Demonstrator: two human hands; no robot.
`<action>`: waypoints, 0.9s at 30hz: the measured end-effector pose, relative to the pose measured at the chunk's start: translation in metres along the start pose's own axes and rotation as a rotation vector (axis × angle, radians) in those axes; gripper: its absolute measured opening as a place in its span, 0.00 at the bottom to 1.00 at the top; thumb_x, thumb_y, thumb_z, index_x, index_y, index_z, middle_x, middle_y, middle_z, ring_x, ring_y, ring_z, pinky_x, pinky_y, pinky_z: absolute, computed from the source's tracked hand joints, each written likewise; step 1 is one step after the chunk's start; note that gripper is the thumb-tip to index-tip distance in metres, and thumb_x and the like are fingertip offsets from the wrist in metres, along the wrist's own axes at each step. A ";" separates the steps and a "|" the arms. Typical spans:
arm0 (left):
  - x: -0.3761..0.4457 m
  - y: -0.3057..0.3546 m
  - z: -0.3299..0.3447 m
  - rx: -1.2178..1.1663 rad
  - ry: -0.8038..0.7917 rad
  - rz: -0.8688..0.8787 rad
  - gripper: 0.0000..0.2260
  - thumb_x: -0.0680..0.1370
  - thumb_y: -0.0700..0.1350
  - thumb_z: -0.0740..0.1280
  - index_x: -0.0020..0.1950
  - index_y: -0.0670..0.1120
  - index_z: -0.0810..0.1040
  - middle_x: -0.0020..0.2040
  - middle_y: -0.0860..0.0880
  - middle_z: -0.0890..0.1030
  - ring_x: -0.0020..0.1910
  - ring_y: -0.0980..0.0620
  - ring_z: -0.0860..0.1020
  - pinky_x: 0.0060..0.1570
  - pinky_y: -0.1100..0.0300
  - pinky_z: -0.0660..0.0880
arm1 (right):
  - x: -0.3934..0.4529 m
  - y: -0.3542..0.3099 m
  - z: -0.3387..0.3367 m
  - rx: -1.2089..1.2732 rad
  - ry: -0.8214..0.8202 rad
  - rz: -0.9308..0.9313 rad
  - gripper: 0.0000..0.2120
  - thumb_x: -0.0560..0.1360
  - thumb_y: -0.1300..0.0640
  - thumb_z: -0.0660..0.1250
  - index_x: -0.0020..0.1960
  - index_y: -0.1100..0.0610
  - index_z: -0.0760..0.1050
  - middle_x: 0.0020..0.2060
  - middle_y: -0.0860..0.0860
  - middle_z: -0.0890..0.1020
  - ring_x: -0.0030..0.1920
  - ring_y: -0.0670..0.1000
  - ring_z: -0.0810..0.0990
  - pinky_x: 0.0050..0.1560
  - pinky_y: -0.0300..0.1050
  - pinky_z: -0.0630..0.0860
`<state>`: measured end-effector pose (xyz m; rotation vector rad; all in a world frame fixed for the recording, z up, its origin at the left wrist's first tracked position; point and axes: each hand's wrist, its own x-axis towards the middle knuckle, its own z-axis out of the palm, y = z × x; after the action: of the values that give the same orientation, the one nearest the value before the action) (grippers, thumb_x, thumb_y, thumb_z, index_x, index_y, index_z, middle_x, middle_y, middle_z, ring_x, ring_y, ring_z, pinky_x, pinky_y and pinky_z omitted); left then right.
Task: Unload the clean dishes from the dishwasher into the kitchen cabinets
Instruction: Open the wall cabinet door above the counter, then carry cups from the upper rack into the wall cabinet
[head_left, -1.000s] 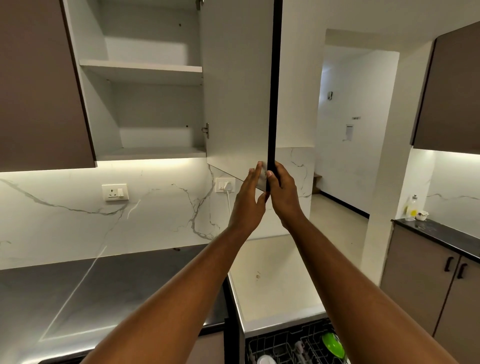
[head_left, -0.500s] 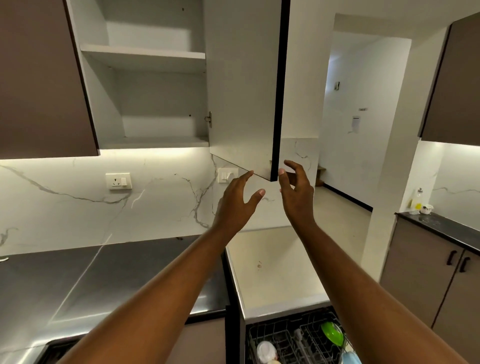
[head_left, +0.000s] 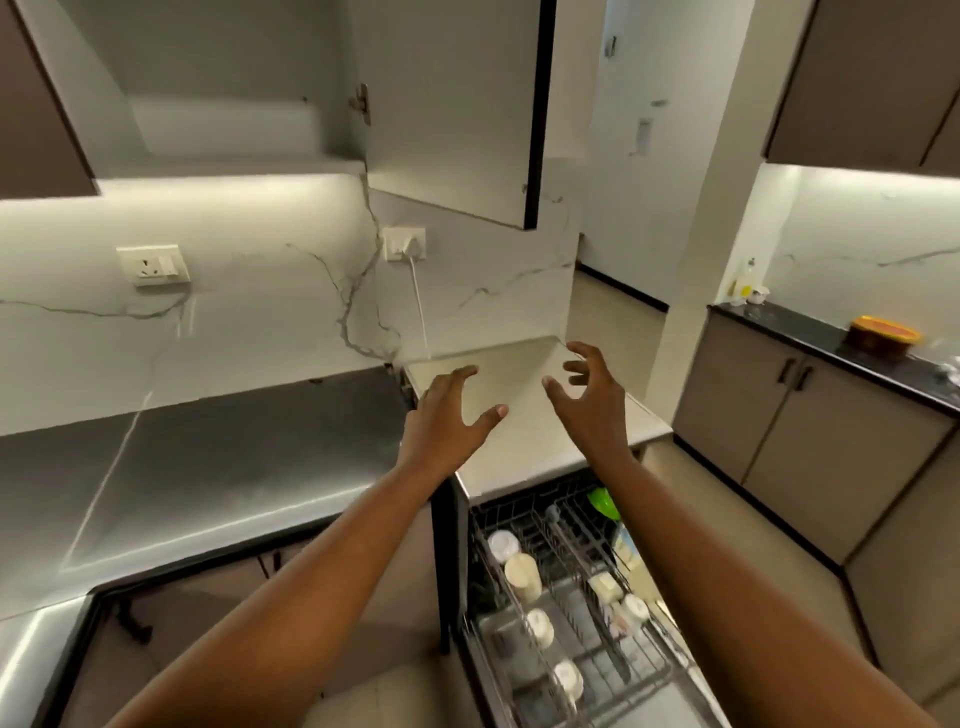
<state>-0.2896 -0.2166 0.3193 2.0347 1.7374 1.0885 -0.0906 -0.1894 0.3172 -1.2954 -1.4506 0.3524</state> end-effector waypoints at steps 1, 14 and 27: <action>-0.010 -0.007 0.006 0.020 -0.035 0.000 0.30 0.73 0.67 0.64 0.73 0.58 0.64 0.71 0.53 0.70 0.70 0.50 0.69 0.65 0.44 0.70 | -0.014 0.006 0.000 -0.024 -0.010 0.024 0.24 0.74 0.54 0.73 0.67 0.50 0.71 0.54 0.51 0.81 0.53 0.49 0.80 0.51 0.43 0.75; -0.129 -0.069 0.071 0.025 -0.371 -0.055 0.28 0.75 0.63 0.66 0.72 0.56 0.65 0.64 0.51 0.73 0.60 0.50 0.76 0.59 0.47 0.75 | -0.169 0.070 -0.025 -0.310 -0.106 0.234 0.27 0.73 0.49 0.74 0.69 0.49 0.70 0.58 0.49 0.80 0.55 0.48 0.78 0.47 0.41 0.72; -0.157 -0.062 0.149 0.039 -0.499 -0.145 0.27 0.77 0.59 0.66 0.73 0.52 0.65 0.67 0.50 0.72 0.64 0.49 0.74 0.61 0.50 0.73 | -0.207 0.143 -0.077 -0.401 -0.207 0.343 0.26 0.72 0.49 0.74 0.68 0.50 0.72 0.56 0.51 0.81 0.53 0.50 0.79 0.51 0.47 0.77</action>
<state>-0.2370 -0.3059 0.1199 1.9474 1.6139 0.4499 0.0040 -0.3434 0.1257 -1.8885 -1.5193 0.4459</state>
